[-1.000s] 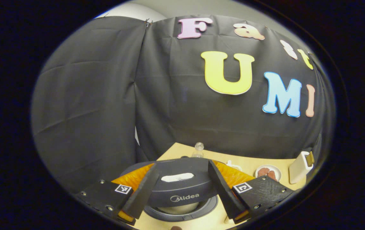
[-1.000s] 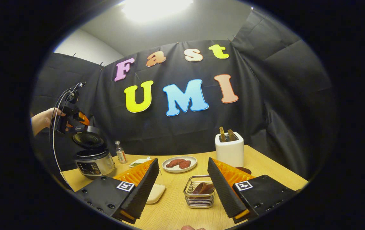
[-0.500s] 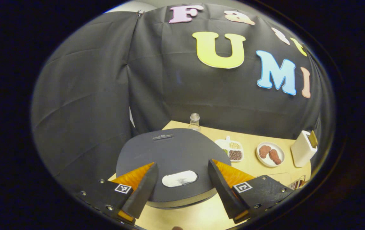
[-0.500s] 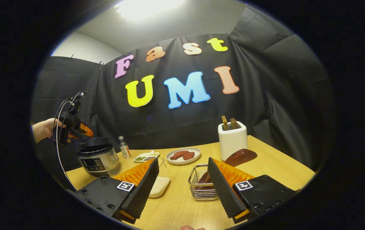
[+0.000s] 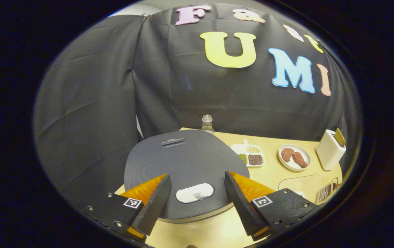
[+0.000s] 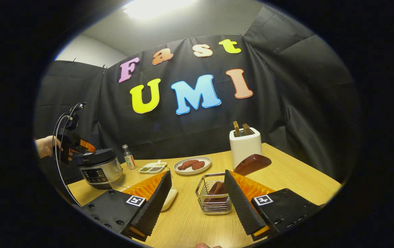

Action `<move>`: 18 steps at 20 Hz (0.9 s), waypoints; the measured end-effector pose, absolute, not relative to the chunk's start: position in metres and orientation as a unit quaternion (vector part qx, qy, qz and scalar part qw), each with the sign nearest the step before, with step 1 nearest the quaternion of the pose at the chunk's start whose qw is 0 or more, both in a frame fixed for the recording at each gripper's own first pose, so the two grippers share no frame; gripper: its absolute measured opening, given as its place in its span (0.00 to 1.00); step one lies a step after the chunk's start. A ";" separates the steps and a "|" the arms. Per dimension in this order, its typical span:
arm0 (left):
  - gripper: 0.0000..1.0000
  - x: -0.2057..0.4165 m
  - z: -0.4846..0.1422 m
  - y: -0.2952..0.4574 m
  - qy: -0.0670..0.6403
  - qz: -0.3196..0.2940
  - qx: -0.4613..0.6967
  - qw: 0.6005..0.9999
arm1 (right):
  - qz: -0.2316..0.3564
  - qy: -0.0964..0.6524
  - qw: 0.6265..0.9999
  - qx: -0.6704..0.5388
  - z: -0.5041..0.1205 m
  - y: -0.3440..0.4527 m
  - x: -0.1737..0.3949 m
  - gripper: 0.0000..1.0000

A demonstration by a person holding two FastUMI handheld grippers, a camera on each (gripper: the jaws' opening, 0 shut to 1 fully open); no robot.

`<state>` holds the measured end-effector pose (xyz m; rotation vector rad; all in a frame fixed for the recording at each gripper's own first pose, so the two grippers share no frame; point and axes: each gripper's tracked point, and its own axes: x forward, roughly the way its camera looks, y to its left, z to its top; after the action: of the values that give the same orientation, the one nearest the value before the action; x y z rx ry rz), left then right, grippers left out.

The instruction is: Close the left gripper, press the button to open the rice cooker; take a wooden spoon from the chopstick holder with the right hand, scoop a spoonful of rice and pour it into the rice cooker, then put the wooden spoon back into the chopstick holder.

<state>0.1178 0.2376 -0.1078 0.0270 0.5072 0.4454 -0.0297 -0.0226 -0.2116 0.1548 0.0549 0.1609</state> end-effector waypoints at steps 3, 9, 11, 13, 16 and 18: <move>1.00 0.119 -0.106 0.238 0.239 0.213 0.029 0.947 | 0.077 0.030 0.995 0.062 -0.220 -0.020 -0.026 0.98; 1.00 0.118 -0.109 0.238 0.225 0.201 0.040 0.952 | 0.077 0.054 0.995 0.044 -0.240 -0.006 -0.023 0.98; 1.00 0.116 -0.109 0.236 0.221 0.192 0.044 0.955 | 0.082 0.058 0.994 0.040 -0.238 -0.001 -0.024 0.98; 1.00 0.114 -0.107 0.235 0.198 0.196 0.037 0.960 | 0.079 0.053 0.995 0.029 -0.230 -0.002 -0.023 0.98; 0.99 0.092 -0.097 0.215 0.145 0.194 0.071 0.968 | 0.061 0.042 0.997 0.010 -0.216 -0.011 -0.019 0.98; 0.97 0.077 -0.078 0.187 0.111 0.168 0.072 0.977 | 0.050 0.040 0.998 0.002 -0.206 -0.015 -0.014 0.98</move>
<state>0.0767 0.1866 -0.0777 0.1448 0.2247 0.3394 -0.0139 -0.0154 -0.2064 0.0035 0.0803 0.0993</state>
